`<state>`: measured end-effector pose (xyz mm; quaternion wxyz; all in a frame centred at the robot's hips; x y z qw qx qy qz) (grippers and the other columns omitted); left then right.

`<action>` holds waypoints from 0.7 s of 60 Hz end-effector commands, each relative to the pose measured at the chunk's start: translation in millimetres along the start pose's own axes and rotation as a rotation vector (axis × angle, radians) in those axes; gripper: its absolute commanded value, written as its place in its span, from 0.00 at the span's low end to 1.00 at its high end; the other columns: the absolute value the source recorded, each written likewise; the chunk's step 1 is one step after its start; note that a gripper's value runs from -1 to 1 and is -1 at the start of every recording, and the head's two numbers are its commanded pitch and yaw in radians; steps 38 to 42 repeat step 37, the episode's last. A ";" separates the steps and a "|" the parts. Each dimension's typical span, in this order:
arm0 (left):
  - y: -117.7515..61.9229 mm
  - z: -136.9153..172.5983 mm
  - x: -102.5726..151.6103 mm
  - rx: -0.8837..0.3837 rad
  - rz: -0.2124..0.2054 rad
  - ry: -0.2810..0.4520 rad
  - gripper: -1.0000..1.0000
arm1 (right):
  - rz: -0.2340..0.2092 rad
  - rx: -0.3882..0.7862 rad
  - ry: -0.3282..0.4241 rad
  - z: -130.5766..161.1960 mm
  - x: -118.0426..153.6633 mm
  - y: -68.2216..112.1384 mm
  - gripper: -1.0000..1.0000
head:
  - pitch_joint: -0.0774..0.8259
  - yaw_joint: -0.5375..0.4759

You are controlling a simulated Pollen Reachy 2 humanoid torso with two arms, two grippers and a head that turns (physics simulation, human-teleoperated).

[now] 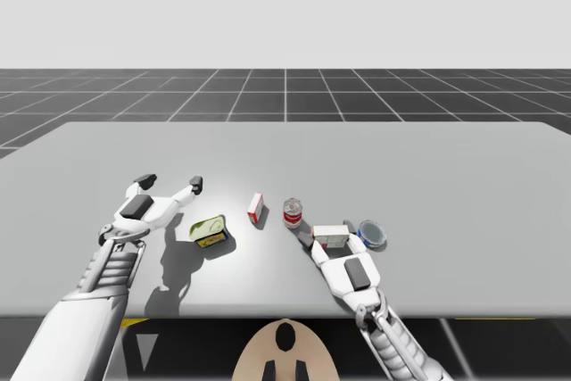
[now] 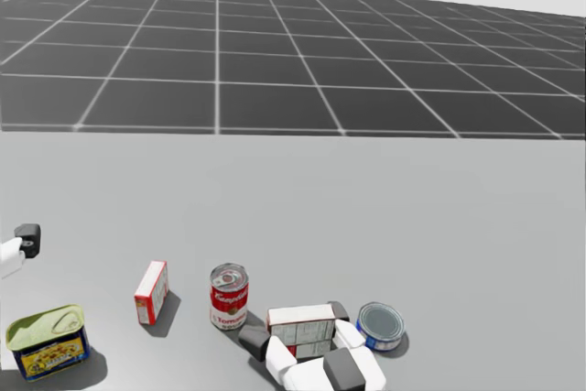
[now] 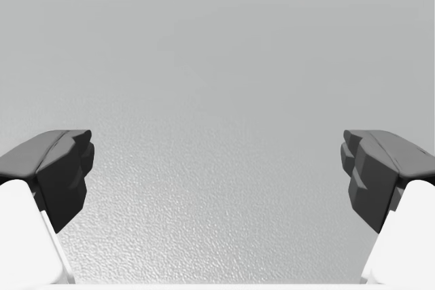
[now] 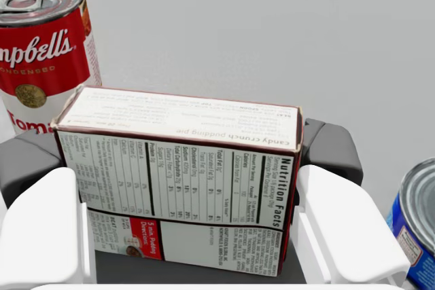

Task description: Pick up the pudding box and lift it.

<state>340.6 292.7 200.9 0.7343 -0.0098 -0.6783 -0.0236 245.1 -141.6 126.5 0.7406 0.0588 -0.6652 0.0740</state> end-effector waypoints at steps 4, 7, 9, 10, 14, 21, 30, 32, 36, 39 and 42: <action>0.1 -0.2 -0.1 0.001 0.001 0.002 0.00 | -0.073 0.025 -0.018 7.8 11.4 22.8 1.00 | 0.49 0.36; 0.1 -0.3 0.0 0.001 0.001 0.002 0.00 | -0.069 0.032 -0.051 11.6 27.2 22.1 1.00 | 0.48 0.36; 0.0 -0.3 0.1 0.001 0.001 0.002 0.00 | -0.065 0.038 -0.079 14.9 42.0 21.3 1.00 | 0.48 0.35; 0.0 -0.3 0.1 0.001 0.001 0.002 0.00 | -0.063 0.039 -0.087 15.6 46.0 21.1 1.00 | 0.48 0.35; 0.3 -0.4 0.4 0.002 0.002 0.001 0.00 | -0.044 0.041 -0.140 20.1 69.2 19.1 1.00 | 0.48 0.35; 1.1 -0.3 1.3 0.004 0.005 0.000 0.00 | -0.015 0.037 -0.240 28.0 112.5 15.6 1.00 | 0.47 0.35; 1.2 -0.4 1.5 0.007 0.005 -0.001 0.00 | 0.026 0.023 -0.344 32.0 152.4 11.9 1.00 | 0.46 0.35; 1.3 -0.4 1.6 0.008 0.005 -0.001 0.00 | 0.037 0.019 -0.362 31.7 157.3 10.7 1.00 | 0.46 0.35; 1.6 -0.3 2.0 0.009 0.006 -0.002 0.00 | 0.054 0.011 -0.398 31.4 171.4 7.7 1.00 | 0.46 0.35; 1.7 -0.4 2.1 0.011 0.006 -0.003 0.00 | 0.065 0.011 -0.418 31.5 178.4 5.9 1.00 | 0.46 0.35; 1.7 -0.4 2.1 0.011 0.006 -0.003 0.00 | 0.065 0.011 -0.418 31.5 178.4 5.9 1.00 | 0.46 0.35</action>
